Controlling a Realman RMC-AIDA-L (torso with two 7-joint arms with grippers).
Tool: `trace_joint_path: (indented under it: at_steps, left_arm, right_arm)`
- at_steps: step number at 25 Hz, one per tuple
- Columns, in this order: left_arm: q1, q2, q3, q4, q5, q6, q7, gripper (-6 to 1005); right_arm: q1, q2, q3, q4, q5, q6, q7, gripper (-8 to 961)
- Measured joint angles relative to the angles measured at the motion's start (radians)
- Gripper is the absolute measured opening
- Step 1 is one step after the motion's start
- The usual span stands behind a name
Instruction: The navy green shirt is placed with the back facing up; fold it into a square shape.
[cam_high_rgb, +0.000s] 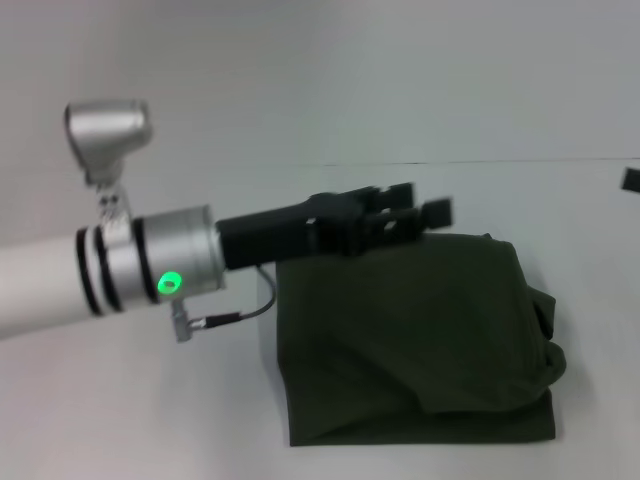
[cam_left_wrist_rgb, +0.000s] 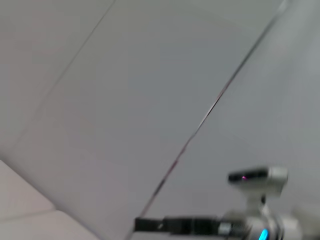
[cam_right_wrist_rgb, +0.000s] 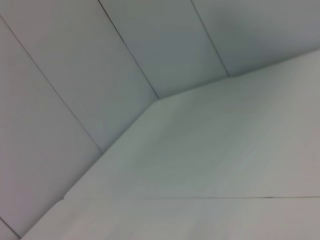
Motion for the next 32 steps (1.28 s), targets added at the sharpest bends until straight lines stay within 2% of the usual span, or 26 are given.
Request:
trace_joint_path:
  at_steps: [1,4,9,12,17,19,26,32]
  left_arm:
    - [0.015,0.0,0.001,0.0,0.0,-0.007,0.06,634]
    - [0.044,0.002,0.008,-0.007,0.0,-0.036,0.159,838]
    - [0.072,0.004,0.039,-0.013,0.003,-0.07,0.23,953]
    - [0.078,0.014,0.046,-0.013,0.017,-0.074,0.248,952]
    - [0.084,0.031,0.045,-0.019,0.046,-0.081,0.269,950]
    - [0.096,0.032,0.036,-0.015,0.047,-0.091,0.271,950]
    - [0.139,0.026,-0.017,0.001,0.041,-0.083,0.286,949]
    - [0.147,0.023,-0.026,0.003,0.04,-0.074,0.286,949]
  right_arm:
    - [0.021,-0.003,-0.029,0.0,0.0,0.013,0.038,925]
    - [0.059,-0.003,-0.107,0.0,-0.001,0.042,0.079,925]
    - [0.14,0.003,-0.272,0.014,-0.001,0.045,0.168,924]
    - [0.18,-0.001,-0.354,0.013,-0.001,0.028,0.259,924]
    - [0.246,-0.025,-0.485,0.029,-0.002,0.019,0.401,924]
    - [0.267,-0.024,-0.53,0.036,-0.015,0.022,0.431,924]
    - [0.31,0.037,-0.565,0.08,-0.141,0.191,0.446,924]
    - [0.309,0.076,-0.569,0.096,-0.229,0.359,0.45,924]
